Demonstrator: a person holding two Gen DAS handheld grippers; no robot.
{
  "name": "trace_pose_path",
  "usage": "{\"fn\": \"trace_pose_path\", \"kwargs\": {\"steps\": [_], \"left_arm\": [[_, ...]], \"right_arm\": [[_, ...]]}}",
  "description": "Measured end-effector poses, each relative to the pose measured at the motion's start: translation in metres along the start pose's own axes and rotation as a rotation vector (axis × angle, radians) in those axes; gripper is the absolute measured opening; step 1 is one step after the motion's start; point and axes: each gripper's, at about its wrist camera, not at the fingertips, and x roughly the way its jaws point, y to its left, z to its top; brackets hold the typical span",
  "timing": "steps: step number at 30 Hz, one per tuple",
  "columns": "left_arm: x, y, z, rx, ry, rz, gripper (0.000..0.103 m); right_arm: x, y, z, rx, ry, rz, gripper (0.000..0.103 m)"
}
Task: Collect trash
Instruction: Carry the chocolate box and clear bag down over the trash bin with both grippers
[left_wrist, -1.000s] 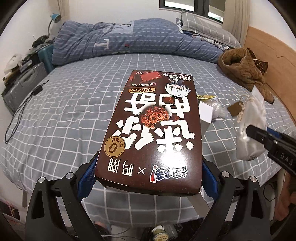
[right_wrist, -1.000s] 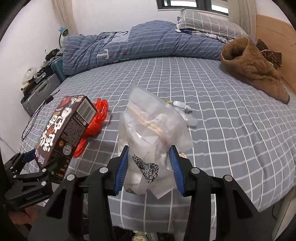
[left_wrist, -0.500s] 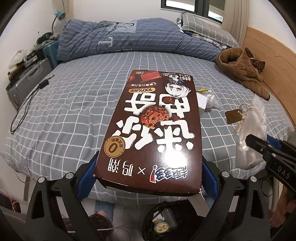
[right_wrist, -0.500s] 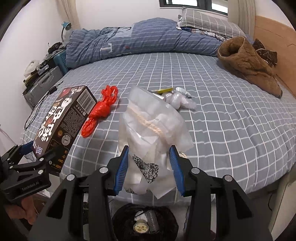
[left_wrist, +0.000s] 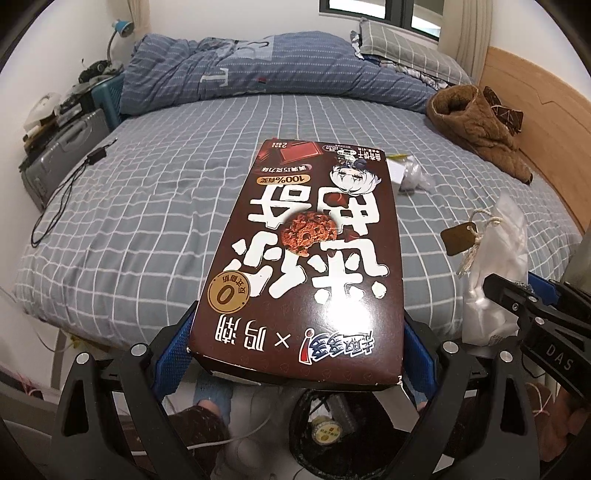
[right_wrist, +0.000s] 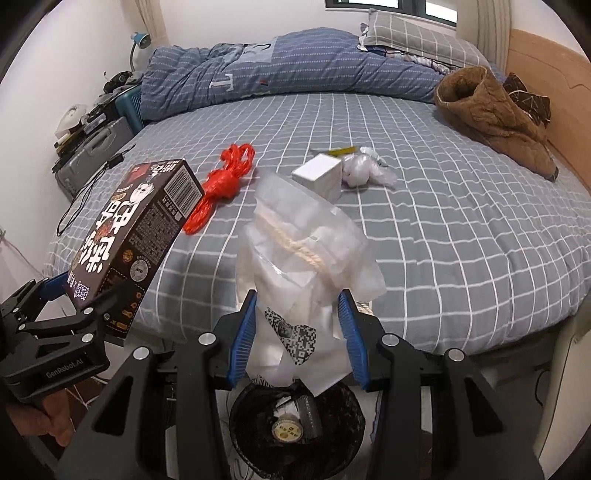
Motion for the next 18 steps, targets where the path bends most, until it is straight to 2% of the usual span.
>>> {"fn": "trace_pose_path", "kwargs": {"steps": [11,18], "left_arm": [[0.007,-0.008,-0.011,-0.007,0.011,-0.010,0.092],[0.023,-0.010,-0.020,-0.016,0.045,-0.019,0.092]], "right_arm": [[-0.011,0.005,-0.035,0.007,0.025,-0.016,0.042],[-0.010,0.009,-0.060,0.012,0.054,-0.022,0.042]]}}
